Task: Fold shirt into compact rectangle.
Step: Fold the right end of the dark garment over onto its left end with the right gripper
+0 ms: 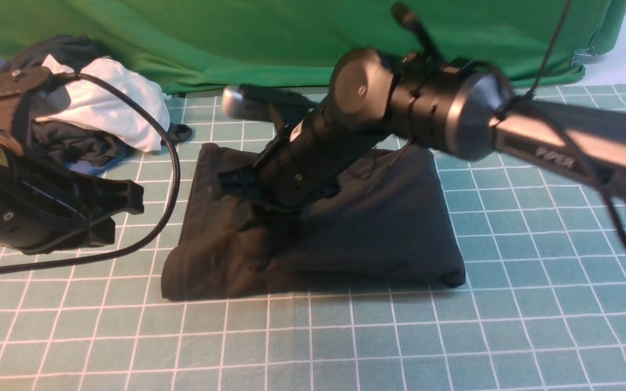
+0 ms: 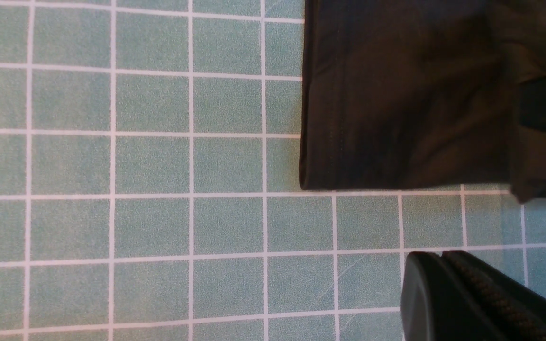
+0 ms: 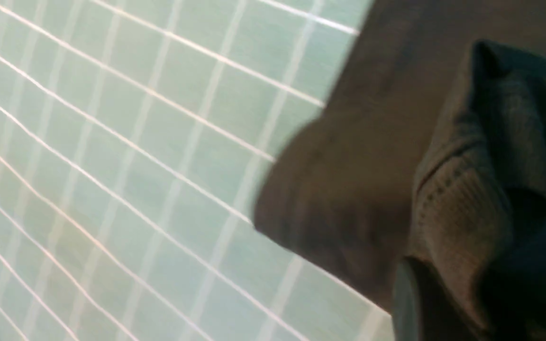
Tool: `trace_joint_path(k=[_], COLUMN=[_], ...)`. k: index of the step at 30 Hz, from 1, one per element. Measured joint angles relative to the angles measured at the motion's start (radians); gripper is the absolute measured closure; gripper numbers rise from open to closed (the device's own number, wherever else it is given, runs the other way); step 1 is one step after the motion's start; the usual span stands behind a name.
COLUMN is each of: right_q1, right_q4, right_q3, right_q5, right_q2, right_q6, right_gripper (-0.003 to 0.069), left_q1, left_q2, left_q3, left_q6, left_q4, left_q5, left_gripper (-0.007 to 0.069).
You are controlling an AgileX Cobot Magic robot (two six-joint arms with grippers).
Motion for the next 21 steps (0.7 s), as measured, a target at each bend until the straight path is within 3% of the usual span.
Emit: trace_joint_path(k=[6, 10, 13, 17, 19, 21], right_q1=[0.016, 0.017, 0.017, 0.001, -0.027, -0.076], right_q4=[0.062, 0.084, 0.086, 0.08, 0.033, -0.089], right_q3=[-0.018, -0.059, -0.104, -0.175, -0.237, -0.319], right_q5=[-0.086, -0.12, -0.092, 0.016, 0.137, 0.287], right_q2=[0.03, 0.036, 0.036, 0.036, 0.036, 0.036], right_q6=[0.0, 0.0, -0.003, -0.084, -0.131, -0.146], right_gripper=[0.0467, 0.0283, 0.0223, 0.022, 0.0261, 0.0372], left_q1=[0.0, 0.0, 0.0, 0.0, 0.0, 0.0], left_q2=[0.0, 0.0, 0.0, 0.0, 0.0, 0.0], left_q3=[0.0, 0.0, 0.0, 0.0, 0.0, 0.0], left_q6=[0.0, 0.0, 0.003, 0.008, 0.02, 0.046], left_q4=[-0.003, -0.003, -0.003, -0.003, -0.004, -0.019], left_q5=[-0.001, -0.004, -0.006, -0.006, -0.005, -0.014], left_gripper=[0.0613, 0.0613, 0.0613, 0.0613, 0.0613, 0.0613])
